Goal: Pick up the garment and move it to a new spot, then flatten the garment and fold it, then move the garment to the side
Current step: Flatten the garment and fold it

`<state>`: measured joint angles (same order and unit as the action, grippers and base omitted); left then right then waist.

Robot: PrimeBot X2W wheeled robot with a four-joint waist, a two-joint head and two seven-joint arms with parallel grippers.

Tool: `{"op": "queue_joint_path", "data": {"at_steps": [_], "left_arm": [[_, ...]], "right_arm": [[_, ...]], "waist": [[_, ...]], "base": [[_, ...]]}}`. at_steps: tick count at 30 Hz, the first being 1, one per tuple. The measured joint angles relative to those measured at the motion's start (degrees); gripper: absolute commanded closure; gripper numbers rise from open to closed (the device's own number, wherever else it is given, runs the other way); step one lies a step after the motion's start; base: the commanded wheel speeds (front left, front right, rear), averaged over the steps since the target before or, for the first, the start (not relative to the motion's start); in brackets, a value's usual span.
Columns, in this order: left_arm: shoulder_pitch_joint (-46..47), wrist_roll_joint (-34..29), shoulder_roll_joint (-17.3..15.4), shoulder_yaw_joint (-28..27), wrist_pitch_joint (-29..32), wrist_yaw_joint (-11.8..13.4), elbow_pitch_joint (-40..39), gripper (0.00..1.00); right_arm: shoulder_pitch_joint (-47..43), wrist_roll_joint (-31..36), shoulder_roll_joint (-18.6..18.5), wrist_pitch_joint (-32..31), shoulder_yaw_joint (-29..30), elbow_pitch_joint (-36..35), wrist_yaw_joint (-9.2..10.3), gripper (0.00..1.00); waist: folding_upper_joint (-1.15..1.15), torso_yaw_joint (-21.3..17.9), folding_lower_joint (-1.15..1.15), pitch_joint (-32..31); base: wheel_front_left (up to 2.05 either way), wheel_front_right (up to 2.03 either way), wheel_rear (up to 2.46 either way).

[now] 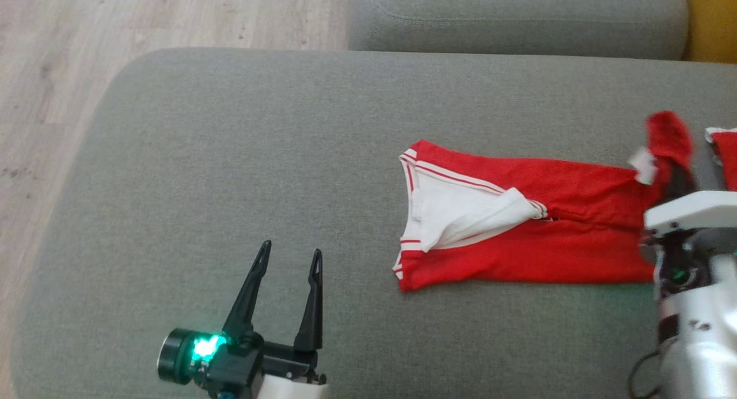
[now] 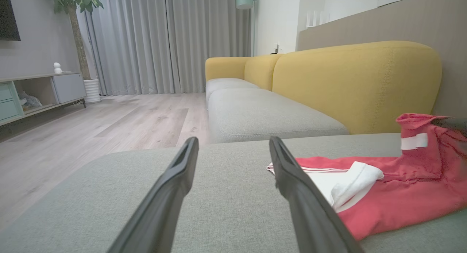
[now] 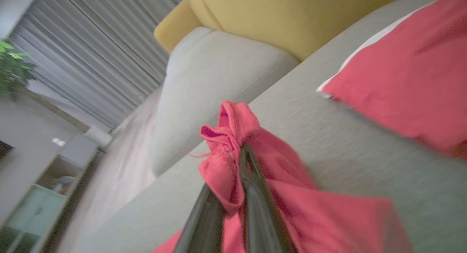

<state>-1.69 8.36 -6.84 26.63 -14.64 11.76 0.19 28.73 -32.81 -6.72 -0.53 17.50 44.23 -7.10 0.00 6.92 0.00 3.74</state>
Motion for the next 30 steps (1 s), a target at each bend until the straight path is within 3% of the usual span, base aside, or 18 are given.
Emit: {"op": "queue_joint_path", "data": {"at_steps": [3, 6, 9, 14, 22, 25, 26, 27, 28, 30], "left_arm": [[-0.5, -0.5, 0.1, -0.6, 0.0, -0.3, 0.0, 0.0], [-1.6, -0.5, 0.1, -0.8, 0.0, -0.8, 0.0, 0.0], [-2.1, -0.5, 0.4, -1.0, 0.0, -1.3, 0.3, 0.0], [-2.2, -0.9, 0.9, -1.0, -0.1, -2.4, 1.3, 0.0], [-2.2, -1.2, 1.7, -1.0, -0.1, -3.7, 1.9, 0.0], [-2.2, -1.3, 1.8, -1.0, -0.1, -3.9, 2.2, 0.0], [-2.2, -1.3, 1.8, -1.0, -0.1, -4.2, 2.4, 0.0], [-2.2, -1.3, 1.9, -1.0, -0.1, -4.2, 2.6, 0.0], [-2.2, -1.3, 2.0, -1.0, -0.1, -4.3, 2.7, 0.0], [-2.3, -1.3, 2.1, -1.0, -0.1, -4.3, 2.9, 0.0]], "right_arm": [[-3.9, -5.3, 3.1, -3.8, -1.8, -8.3, 0.0, 1.0], [-7.7, -9.7, 3.7, -6.2, -3.4, -14.8, 0.01, 1.0], [-9.5, -17.1, 3.5, -5.9, -9.8, -17.5, 0.01, 1.0], [-9.5, -25.5, 3.7, 0.4, -22.9, -15.6, 0.01, 1.0], [-4.6, -35.4, 3.7, 10.0, -39.2, -6.3, 0.01, 1.0], [-2.4, -37.6, 3.6, 11.7, -42.7, -3.8, 0.01, 1.0], [-1.5, -38.8, 3.6, 12.3, -44.3, -2.4, 0.01, 0.89], [-0.8, -39.9, 3.6, 12.7, -45.9, -1.0, 0.01, 0.4], [-0.3, -41.1, 3.6, 13.0, -47.3, 0.4, 0.01, 0.0], [0.4, -43.4, 3.6, 13.9, -49.2, 2.7, 0.01, 0.0]], "waist": [[0.0, 0.8, 0.0, -0.4], [0.0, 2.0, 0.0, -0.8], [0.0, 3.2, 0.0, -1.2], [0.0, 5.2, 0.0, -2.0], [0.0, 8.6, 0.0, -2.3], [0.0, 9.2, 0.0, -2.3], [0.0, 9.6, 0.0, -2.3], [0.0, 9.8, 0.0, -2.3], [0.0, 10.1, 0.0, -2.3], [0.0, 10.4, 0.0, -2.5]], "base": [[0.0, 0.0, 0.0], [0.0, 0.0, 0.0], [0.0, 0.0, 0.0], [0.0, 0.0, 0.0], [0.0, 0.0, 0.0], [0.0, 0.0, 0.0], [0.0, 0.0, 0.0], [0.0, 0.0, 0.0], [0.0, 0.0, 0.0], [0.0, 0.0, 0.0]]}}
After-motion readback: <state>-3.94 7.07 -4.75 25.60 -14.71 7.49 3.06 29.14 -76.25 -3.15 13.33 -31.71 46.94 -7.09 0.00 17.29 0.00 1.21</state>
